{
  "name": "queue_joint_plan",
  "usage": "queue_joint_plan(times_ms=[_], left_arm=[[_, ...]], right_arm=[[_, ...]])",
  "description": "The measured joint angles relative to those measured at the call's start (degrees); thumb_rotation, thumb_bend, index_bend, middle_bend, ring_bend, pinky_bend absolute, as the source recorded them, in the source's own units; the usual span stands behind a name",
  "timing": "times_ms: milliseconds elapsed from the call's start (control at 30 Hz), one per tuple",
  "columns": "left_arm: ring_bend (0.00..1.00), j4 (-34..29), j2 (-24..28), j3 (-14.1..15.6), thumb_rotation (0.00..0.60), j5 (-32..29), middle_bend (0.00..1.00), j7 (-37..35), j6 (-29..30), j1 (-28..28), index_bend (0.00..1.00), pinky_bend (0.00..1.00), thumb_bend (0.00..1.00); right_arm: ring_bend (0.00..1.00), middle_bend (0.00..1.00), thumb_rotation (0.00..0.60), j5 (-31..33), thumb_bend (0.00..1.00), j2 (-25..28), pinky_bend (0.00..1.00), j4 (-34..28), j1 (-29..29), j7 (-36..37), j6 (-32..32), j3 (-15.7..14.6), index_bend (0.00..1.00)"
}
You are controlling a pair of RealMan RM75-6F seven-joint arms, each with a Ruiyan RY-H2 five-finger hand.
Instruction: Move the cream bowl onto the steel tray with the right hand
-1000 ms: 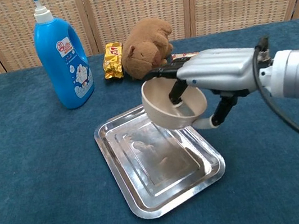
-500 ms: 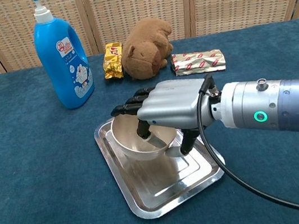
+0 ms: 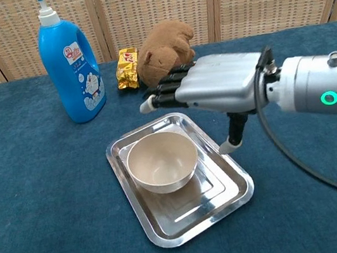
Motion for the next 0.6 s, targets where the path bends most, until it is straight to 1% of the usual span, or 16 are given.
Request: queue_joint_plan(times_ms=[133, 267, 400, 467, 600], left_arm=[[0.00, -0.3, 0.1, 0.2, 0.600, 0.7, 0.00, -0.2, 0.5, 0.2, 0.00, 0.00, 0.00], [0.00, -0.7, 0.3, 0.5, 0.600, 1.8, 0.00, -0.5, 1.2, 0.5, 0.00, 0.00, 0.00], [0.00, -1.1, 0.6, 1.0, 0.600, 3.0, 0.00, -0.9, 2.1, 1.0, 0.00, 0.00, 0.00], [0.00, -1.3, 0.7, 1.3, 0.600, 3.9, 0.00, -1.3, 2.8, 1.4, 0.00, 0.00, 0.00], [0.00, -1.7, 0.7, 1.7, 0.600, 4.9, 0.00, -2.0, 3.6, 1.9, 0.00, 0.00, 0.00]], right_arm=[[0.00, 0.00, 0.600, -2.3, 0.00, 5.2, 0.00, -1.1, -2.6, 2.1, 4.8, -1.1, 0.04], [0.00, 0.00, 0.600, -4.6, 0.00, 9.9, 0.00, -0.7, -6.6, 6.2, 10.8, -3.0, 0.04], [0.00, 0.00, 0.600, -5.5, 0.00, 13.2, 0.00, 0.8, -12.8, 10.6, 18.3, -5.1, 0.03], [0.00, 0.00, 0.600, -5.3, 0.00, 14.3, 0.00, 1.3, -16.3, 12.7, 21.9, -6.1, 0.00], [0.00, 0.00, 0.600, -3.7, 0.00, 15.9, 0.00, 1.6, -24.1, 17.2, 29.4, -8.0, 0.00]])
